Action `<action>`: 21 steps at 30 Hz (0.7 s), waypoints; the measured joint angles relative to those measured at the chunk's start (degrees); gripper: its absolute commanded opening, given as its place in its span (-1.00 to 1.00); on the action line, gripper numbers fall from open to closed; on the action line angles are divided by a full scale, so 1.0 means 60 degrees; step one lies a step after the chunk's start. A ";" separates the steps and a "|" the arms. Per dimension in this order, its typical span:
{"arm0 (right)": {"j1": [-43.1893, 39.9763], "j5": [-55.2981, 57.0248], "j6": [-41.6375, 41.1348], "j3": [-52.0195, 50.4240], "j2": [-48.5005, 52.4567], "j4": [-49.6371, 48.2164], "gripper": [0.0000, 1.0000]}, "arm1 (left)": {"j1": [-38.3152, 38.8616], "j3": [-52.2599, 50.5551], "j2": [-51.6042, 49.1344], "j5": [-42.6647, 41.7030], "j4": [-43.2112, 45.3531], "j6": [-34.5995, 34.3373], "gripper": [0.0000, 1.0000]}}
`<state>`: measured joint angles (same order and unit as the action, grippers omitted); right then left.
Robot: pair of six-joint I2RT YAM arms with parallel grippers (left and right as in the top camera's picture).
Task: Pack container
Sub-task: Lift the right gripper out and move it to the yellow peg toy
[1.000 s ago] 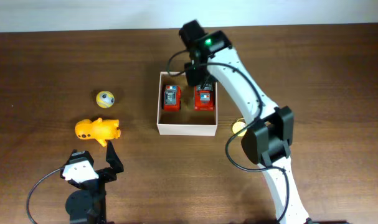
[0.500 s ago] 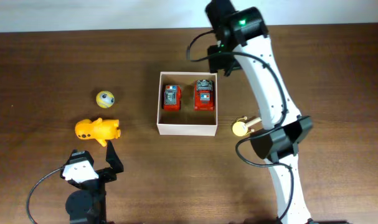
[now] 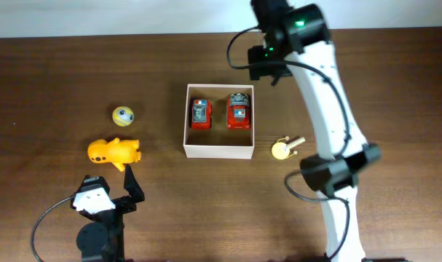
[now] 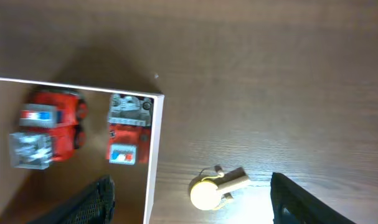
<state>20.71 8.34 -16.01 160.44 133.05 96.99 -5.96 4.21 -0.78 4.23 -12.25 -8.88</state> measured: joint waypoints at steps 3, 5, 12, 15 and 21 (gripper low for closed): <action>-0.0004 0.0084 0.0029 -0.0390 -0.1162 0.0000 0.49 | 0.0000 0.0000 0.0000 0.0000 -0.0004 0.0000 0.99; -0.0044 0.0160 0.0025 -0.1024 -0.2160 0.0000 0.48 | -0.0004 0.0000 0.0000 0.0000 0.0000 0.0000 0.99; -0.0801 0.0306 -0.0678 -0.5300 -0.5056 0.0000 0.50 | -0.0004 0.0000 0.0000 0.0000 0.0004 0.0000 0.99; -0.1126 0.0379 -0.1486 -0.7428 -0.5355 -0.0091 0.57 | 0.0000 0.0000 0.0000 0.0000 -0.0004 0.0000 0.99; -0.1224 0.0350 -0.3173 -1.0823 -0.5136 -0.1912 0.59 | -0.0004 0.0000 0.0000 0.0000 0.0004 0.0000 0.99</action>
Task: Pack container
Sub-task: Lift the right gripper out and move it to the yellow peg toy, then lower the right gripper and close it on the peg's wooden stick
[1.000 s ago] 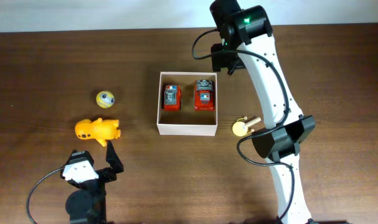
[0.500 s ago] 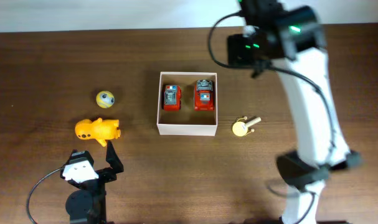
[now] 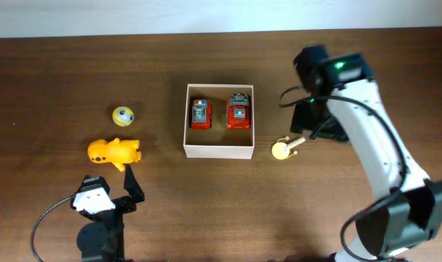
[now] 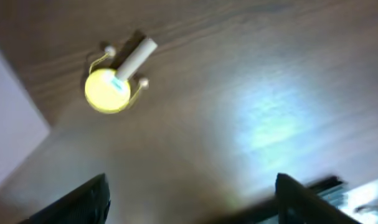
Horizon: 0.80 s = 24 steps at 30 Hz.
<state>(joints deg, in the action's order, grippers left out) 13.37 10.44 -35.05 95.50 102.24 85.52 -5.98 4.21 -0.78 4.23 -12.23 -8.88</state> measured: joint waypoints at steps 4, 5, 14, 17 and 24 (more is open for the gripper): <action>0.0000 -0.0208 -0.0892 -0.1570 0.0007 -0.1956 0.58 | 0.0004 0.0000 0.0000 0.0000 0.0000 0.0000 0.98; 0.0000 -0.0302 -0.1049 -0.1894 0.0007 -0.2473 0.58 | 0.0000 0.0000 0.0004 0.0000 0.0000 0.0000 0.99; 0.0000 -0.1388 -0.3428 -0.4269 0.0007 -0.5978 0.45 | 0.0004 0.0000 0.0007 0.0000 -0.0004 0.0000 0.99; 0.0000 -0.1424 -0.4098 -0.4524 0.0007 -0.6226 0.45 | 0.0000 0.0000 0.0007 0.0004 -0.0004 0.0000 0.99; 0.0000 -0.1078 -0.5045 -0.4575 0.0007 -0.6579 0.33 | 0.0004 0.0000 0.0007 0.0000 -0.0004 0.0000 0.99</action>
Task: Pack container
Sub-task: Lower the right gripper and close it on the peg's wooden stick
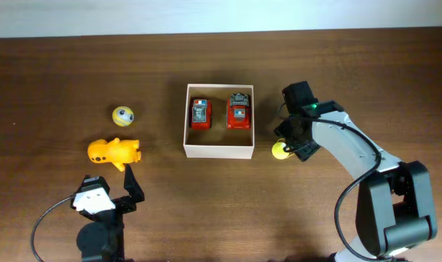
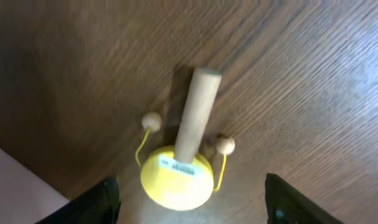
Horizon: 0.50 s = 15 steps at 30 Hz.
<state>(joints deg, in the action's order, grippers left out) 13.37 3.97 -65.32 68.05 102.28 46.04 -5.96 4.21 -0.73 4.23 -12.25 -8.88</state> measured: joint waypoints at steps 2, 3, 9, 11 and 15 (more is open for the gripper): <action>0.0000 0.0200 -0.0171 0.0000 0.0000 -0.0073 0.32 | -0.0004 0.0000 0.0000 0.0000 0.0000 0.0000 0.99; 0.0000 0.0277 -0.0273 0.0000 0.0000 -0.0087 0.31 | -0.0004 0.0000 0.0000 0.0000 0.0000 0.0000 0.99; 0.0000 0.0703 -0.0776 -0.0007 0.0062 -0.0357 0.30 | -0.0004 0.0000 0.0000 0.0000 0.0000 0.0000 0.99; 0.0000 0.0765 -0.0856 -0.0007 0.0200 -0.0514 0.30 | 0.0000 0.0000 0.0000 0.0000 0.0000 0.0000 0.98; 0.0000 0.0834 -0.0958 -0.0007 0.0645 -0.0729 0.30 | 0.0000 0.0000 0.0000 0.0000 -0.0004 0.0000 0.98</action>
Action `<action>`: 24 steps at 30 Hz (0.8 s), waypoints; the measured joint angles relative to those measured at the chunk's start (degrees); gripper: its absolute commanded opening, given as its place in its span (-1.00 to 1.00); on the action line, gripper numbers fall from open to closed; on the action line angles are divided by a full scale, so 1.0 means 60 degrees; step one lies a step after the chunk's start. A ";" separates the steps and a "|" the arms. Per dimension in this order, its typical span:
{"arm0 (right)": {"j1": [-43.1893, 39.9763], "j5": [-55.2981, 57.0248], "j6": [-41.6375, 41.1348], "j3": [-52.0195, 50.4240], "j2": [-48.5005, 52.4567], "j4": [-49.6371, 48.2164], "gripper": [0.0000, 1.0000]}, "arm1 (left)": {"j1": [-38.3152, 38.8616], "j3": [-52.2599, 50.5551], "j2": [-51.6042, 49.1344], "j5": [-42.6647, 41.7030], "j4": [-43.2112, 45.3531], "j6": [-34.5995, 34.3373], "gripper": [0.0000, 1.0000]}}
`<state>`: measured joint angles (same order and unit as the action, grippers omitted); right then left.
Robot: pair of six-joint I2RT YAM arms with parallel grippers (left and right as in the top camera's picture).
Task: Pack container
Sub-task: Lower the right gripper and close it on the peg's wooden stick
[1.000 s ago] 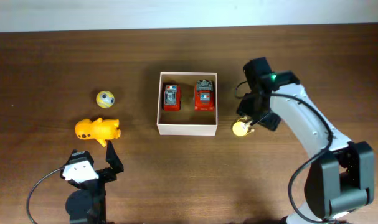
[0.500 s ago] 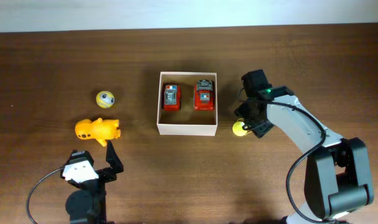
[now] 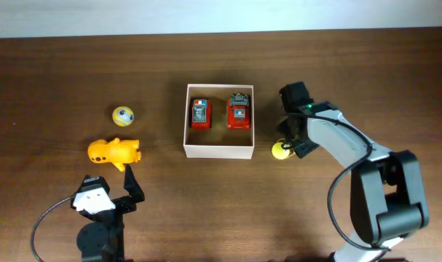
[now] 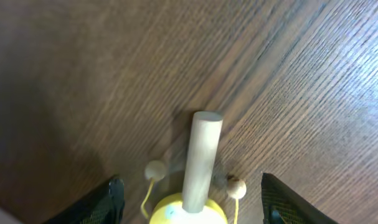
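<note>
A white open box at table centre holds two red toy cars. Right of it lies a small yellow drum toy with a wooden handle and two beads on strings. My right gripper is low over this drum toy, open, one finger on each side of it, not touching. A yellow ball and an orange duck-like toy lie at the left. My left gripper rests near the front left; its jaw state is unclear.
Dark wooden table runs to a pale wall at the back. My right arm crosses the table right of the box. The left arm's base sits at the front edge.
My right gripper has moved slightly lower and closer over the drum toy; the handle fills more of the wrist view and the yellow drum head sits at the frame's bottom edge. It stays open.
My right gripper was first high above the box's right edge, open. Then it was over the table right of the drum toy. Then it was low above the toy with fingers either side, and now lower still. The left arm has stayed still.
</note>
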<state>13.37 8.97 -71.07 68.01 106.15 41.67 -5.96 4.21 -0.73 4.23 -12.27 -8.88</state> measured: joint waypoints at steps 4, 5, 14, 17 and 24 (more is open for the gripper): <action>0.0000 0.0015 -0.0113 0.0000 0.0240 -0.0033 0.29 | -0.0004 0.0000 0.0000 0.0000 0.0004 0.0000 0.99; 0.0000 0.0036 -0.0135 0.0000 0.0277 -0.0033 0.29 | -0.0004 0.0000 0.0000 0.0000 0.0000 0.0000 0.99; -0.0058 0.0379 -0.0157 -0.0004 0.0321 -0.0109 0.21 | 0.0000 0.0000 0.0000 0.0000 0.0000 0.0000 0.99; -0.0168 0.0437 -0.0178 -0.0007 0.0324 -0.0109 0.11 | 0.0000 0.0000 0.0000 0.0000 0.0000 0.0000 0.98; -0.0259 0.0506 -0.0189 -0.0007 0.0353 -0.0262 0.01 | 0.0000 0.0000 0.0000 0.0000 0.0004 0.0000 0.98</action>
<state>11.81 12.01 -72.20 67.96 108.27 40.10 -5.96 4.21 -0.73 4.23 -12.25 -8.88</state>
